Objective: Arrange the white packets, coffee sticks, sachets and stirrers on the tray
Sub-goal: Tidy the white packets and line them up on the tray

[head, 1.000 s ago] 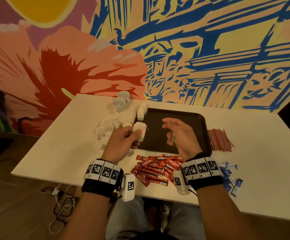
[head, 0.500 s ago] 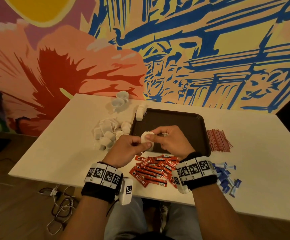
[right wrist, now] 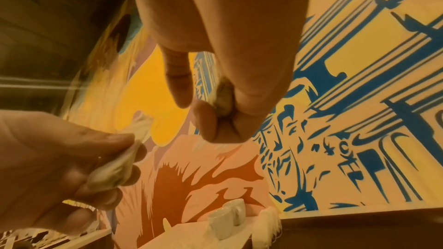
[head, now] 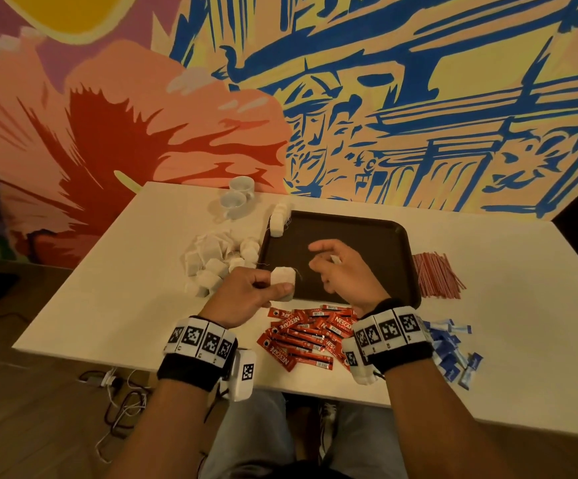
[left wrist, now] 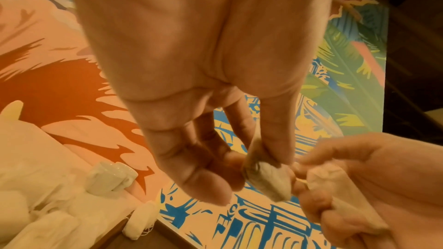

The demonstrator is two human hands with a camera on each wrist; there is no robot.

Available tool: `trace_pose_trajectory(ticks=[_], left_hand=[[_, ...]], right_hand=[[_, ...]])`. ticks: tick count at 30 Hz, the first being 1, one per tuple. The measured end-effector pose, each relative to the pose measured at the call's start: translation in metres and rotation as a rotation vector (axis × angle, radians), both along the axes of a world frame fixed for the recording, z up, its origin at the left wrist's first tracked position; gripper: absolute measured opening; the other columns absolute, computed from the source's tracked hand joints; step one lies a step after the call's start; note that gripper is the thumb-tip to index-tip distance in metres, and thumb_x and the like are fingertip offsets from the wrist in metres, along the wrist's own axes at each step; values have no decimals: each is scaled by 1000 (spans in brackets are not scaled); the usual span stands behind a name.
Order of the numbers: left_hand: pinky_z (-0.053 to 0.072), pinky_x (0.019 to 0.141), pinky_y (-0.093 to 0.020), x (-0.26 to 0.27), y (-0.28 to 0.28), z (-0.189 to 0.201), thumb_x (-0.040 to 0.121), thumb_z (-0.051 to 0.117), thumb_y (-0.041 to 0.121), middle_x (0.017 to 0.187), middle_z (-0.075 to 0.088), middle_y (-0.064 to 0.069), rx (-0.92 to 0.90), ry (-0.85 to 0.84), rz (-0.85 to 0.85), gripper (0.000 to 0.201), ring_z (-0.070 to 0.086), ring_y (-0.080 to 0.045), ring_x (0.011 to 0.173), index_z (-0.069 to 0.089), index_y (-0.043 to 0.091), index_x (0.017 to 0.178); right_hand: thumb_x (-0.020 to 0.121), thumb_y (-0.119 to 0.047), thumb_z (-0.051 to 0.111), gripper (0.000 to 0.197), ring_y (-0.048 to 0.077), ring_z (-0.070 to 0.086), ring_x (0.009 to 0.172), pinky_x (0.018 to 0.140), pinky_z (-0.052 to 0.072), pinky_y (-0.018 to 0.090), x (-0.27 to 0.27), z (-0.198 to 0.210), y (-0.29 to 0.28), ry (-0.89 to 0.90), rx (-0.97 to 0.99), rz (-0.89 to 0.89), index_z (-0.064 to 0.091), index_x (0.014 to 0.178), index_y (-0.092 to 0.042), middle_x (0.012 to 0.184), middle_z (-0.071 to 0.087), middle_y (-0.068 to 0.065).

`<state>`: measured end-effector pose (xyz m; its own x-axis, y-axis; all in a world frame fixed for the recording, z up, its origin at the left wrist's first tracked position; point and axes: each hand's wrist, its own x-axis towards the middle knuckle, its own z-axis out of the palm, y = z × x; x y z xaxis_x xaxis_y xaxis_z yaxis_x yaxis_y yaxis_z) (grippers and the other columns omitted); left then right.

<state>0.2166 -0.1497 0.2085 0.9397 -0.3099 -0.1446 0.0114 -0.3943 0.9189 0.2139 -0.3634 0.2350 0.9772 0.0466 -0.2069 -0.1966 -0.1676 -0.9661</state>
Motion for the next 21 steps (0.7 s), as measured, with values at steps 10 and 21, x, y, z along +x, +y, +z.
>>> trace_pose_trajectory(ticks=[10,21], left_hand=[[59,79,-40,93,27,26,91,68,25,89,75,-3,239,-116,101,14,70,-20,83,76,14,94],[48,81,-30,217,9,7,100,45,15,114,68,-14,683,-232,-94,28,64,-32,99,71,10,110]], right_hand=[[102,-2,40,26,13,60,97,82,46,31,28,-27,-18,84,-82,-183,55,106,-23,108,67,1],[109,-12,42,27,19,70,93,73,60,28,57,-41,-27,166,210,-151,54,132,-12,118,69,7]])
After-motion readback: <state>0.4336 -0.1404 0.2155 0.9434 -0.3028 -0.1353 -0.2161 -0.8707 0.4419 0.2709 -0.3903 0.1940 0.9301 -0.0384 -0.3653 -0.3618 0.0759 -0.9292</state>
